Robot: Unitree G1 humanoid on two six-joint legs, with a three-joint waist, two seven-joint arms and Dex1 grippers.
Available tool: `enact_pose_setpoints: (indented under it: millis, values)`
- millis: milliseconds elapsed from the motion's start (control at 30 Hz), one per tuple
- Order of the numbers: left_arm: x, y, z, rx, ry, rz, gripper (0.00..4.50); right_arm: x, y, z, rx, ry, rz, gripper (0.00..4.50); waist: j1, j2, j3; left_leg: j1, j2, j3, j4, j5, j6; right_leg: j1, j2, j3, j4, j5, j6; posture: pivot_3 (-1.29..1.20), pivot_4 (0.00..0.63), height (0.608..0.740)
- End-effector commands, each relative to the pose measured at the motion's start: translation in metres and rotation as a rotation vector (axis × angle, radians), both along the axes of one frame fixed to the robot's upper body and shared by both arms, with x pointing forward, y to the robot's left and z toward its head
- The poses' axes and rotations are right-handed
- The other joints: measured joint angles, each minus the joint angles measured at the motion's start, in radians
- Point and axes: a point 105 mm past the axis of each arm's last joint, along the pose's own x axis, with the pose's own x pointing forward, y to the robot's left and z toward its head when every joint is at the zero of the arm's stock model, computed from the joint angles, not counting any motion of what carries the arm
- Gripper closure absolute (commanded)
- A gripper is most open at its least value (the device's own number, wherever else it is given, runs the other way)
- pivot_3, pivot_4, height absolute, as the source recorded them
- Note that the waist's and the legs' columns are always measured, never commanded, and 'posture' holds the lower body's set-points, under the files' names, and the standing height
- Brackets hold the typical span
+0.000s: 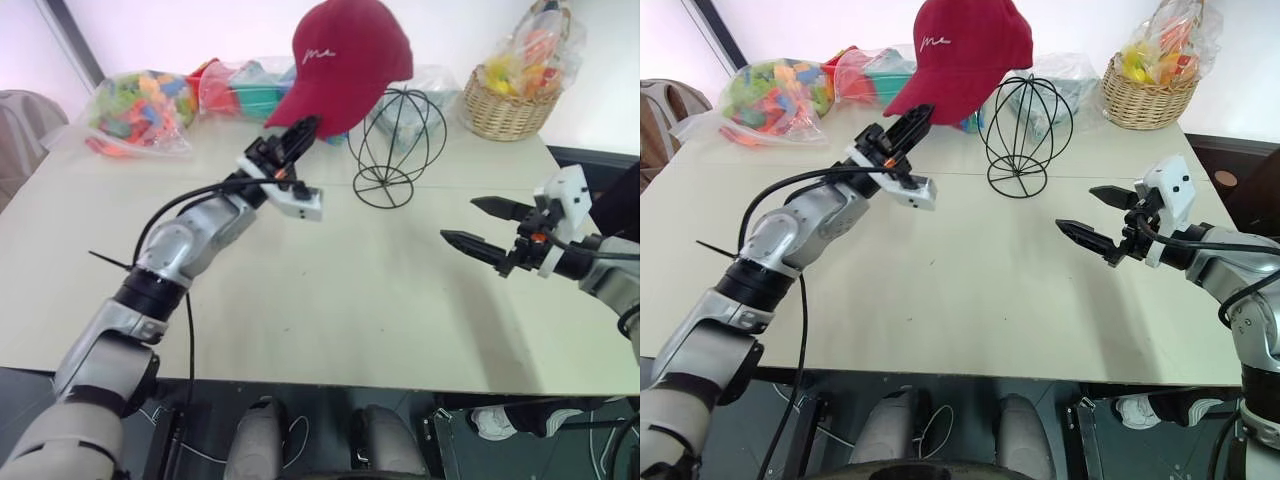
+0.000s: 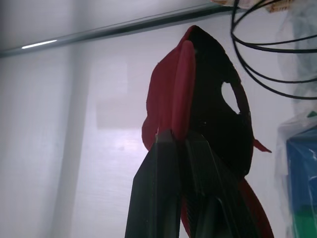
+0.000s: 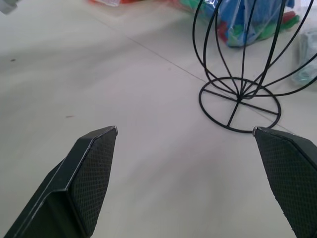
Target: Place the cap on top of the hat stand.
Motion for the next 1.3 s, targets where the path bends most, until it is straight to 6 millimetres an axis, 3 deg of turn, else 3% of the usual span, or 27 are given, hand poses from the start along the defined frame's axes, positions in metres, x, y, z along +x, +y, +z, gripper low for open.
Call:
enact_pose_setpoints:
  millis: [33, 467, 867, 1000, 1300]
  values:
    - [0.0, -0.013, 0.013, -0.003, -0.06, -0.009, 4.46, -0.003, -0.003, 0.014, -0.011, -0.056, -0.008, 0.0, 0.001, 0.0, 0.0, 0.0, 0.0, 0.0, 0.0, 0.0, 0.0, 0.0, 0.0, 0.0, 0.0, 0.0, 0.0, 0.0, 0.15, 0.74]
    - [-0.003, -0.067, -0.029, 0.153, 0.033, -0.092, 4.46, -0.005, -0.005, 0.013, 0.001, -0.052, -0.023, 0.0, 0.001, 0.0, 0.0, 0.0, 0.0, 0.0, 0.0, 0.0, 0.0, 0.0, 0.0, 0.0, -0.001, 0.0, 0.0, 0.0, 0.15, 0.74]
    - [-0.018, -0.077, -0.063, 0.215, 0.156, -0.11, 4.46, -0.004, -0.005, 0.009, 0.018, -0.052, -0.04, 0.0, 0.001, 0.0, 0.0, 0.0, 0.0, 0.0, 0.0, 0.0, 0.0, 0.0, 0.0, 0.0, -0.001, 0.0, 0.0, 0.0, 0.15, 0.74]
    - [-0.026, -0.082, -0.083, 0.221, 0.235, -0.13, 4.46, -0.004, -0.006, 0.008, 0.02, -0.056, -0.047, 0.0, 0.002, 0.0, 0.0, 0.0, 0.0, 0.0, 0.0, 0.0, 0.0, 0.0, 0.0, 0.0, -0.001, 0.0, 0.0, 0.0, 0.15, 0.74]
    - [-0.034, -0.096, -0.092, 0.163, 0.339, -0.202, 4.46, -0.007, -0.01, 0.005, 0.02, -0.054, -0.061, 0.0, 0.003, 0.0, 0.0, 0.0, 0.0, -0.001, 0.0, 0.0, 0.0, 0.001, 0.0, 0.0, -0.001, 0.0, 0.0, 0.0, 0.15, 0.74]
